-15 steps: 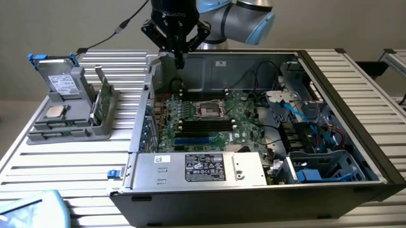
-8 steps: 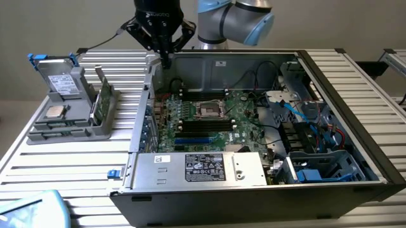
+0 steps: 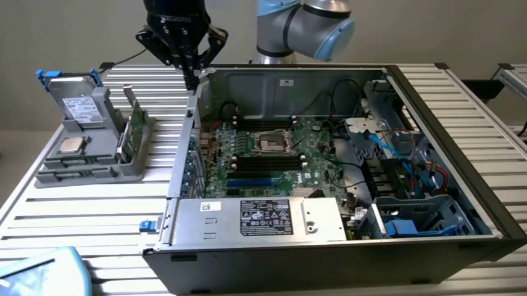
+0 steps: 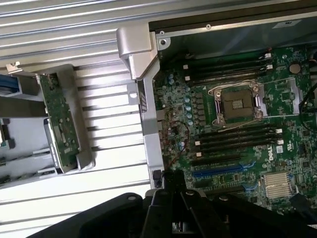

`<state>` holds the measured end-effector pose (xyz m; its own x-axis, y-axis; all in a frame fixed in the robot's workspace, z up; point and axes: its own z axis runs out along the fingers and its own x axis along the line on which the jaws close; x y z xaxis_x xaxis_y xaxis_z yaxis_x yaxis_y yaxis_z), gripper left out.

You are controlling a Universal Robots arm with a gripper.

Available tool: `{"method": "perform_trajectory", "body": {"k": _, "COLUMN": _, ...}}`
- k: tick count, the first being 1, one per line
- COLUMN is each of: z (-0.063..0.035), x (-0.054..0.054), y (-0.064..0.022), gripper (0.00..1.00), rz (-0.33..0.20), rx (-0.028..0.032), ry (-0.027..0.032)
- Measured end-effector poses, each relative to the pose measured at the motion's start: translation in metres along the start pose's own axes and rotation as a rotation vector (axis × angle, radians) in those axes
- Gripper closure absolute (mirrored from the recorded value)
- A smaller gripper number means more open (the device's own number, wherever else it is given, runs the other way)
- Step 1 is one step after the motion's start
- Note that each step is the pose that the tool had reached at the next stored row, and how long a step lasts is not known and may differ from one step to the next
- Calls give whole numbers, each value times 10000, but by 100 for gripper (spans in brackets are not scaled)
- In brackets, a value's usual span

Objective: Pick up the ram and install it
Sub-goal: 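Reach for the ram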

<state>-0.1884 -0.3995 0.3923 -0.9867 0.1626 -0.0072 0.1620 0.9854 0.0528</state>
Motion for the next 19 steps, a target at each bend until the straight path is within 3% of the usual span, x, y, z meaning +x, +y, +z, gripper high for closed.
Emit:
{"method": "perform_trajectory", "body": {"k": 7, "z": -1, "x": 312, "y": -59, "gripper": 89, "rz": 4, "rx": -30, "ry": 96}}
{"method": "perform_trajectory", "body": {"k": 19, "z": -6, "x": 848, "y": -168, "gripper": 89, "rz": 17, "rx": -87, "ry": 325}}
